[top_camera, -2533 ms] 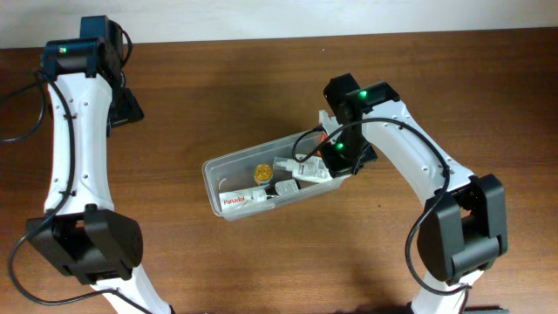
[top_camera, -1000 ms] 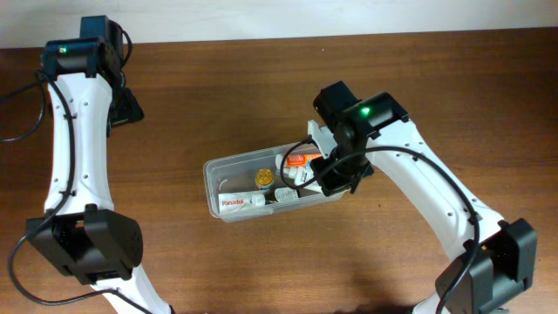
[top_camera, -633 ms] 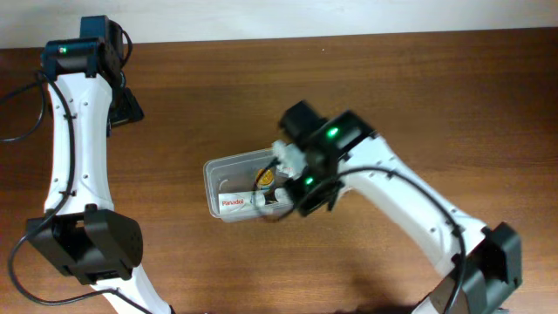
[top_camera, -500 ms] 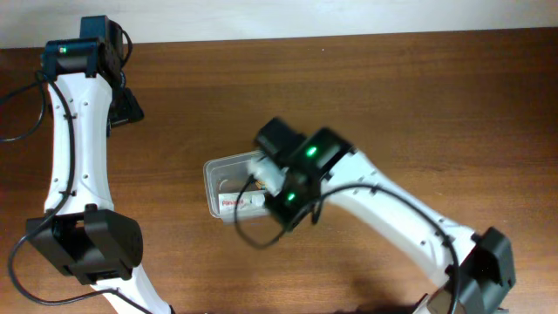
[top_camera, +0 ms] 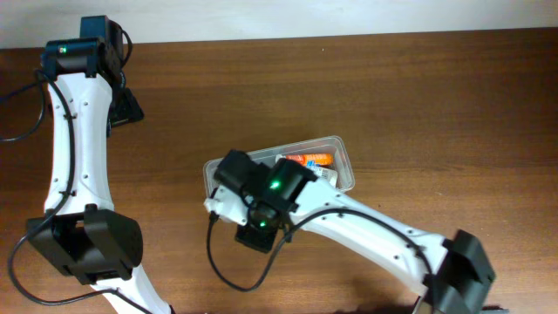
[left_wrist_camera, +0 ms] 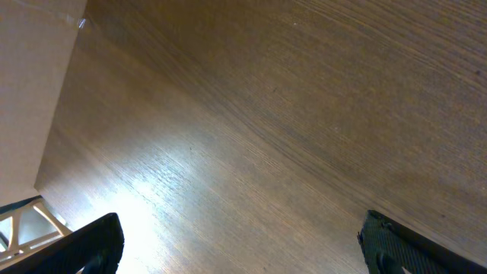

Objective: Pack container

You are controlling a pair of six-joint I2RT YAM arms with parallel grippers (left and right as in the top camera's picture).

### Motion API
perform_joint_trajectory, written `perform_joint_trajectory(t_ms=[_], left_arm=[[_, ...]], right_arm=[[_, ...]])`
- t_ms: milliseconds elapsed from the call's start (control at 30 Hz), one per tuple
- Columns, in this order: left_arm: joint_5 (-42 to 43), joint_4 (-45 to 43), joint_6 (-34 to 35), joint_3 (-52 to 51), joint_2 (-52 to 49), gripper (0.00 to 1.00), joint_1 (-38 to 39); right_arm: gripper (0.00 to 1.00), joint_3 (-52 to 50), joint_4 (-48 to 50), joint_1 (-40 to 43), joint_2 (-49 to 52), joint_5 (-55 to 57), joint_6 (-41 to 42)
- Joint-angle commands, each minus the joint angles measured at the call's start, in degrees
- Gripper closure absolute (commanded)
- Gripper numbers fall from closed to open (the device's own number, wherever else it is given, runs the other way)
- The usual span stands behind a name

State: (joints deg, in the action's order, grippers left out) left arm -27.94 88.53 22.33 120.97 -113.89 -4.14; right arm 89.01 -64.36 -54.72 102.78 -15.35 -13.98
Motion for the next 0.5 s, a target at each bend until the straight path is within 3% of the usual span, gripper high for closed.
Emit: perform_joint_trajectory(t_ms=[0,467], left_arm=[[-0.8,0.0,0.3,0.2,0.4,0.01,0.0],[-0.8,0.0,0.4,0.2,0.4,0.01,0.0]], right_arm=[[0.96,-0.5,2.7,-1.8,2.9,-0.7,-4.1],[0.96,-0.6,9.8,-1.9,9.6,-0.7,-5.4]])
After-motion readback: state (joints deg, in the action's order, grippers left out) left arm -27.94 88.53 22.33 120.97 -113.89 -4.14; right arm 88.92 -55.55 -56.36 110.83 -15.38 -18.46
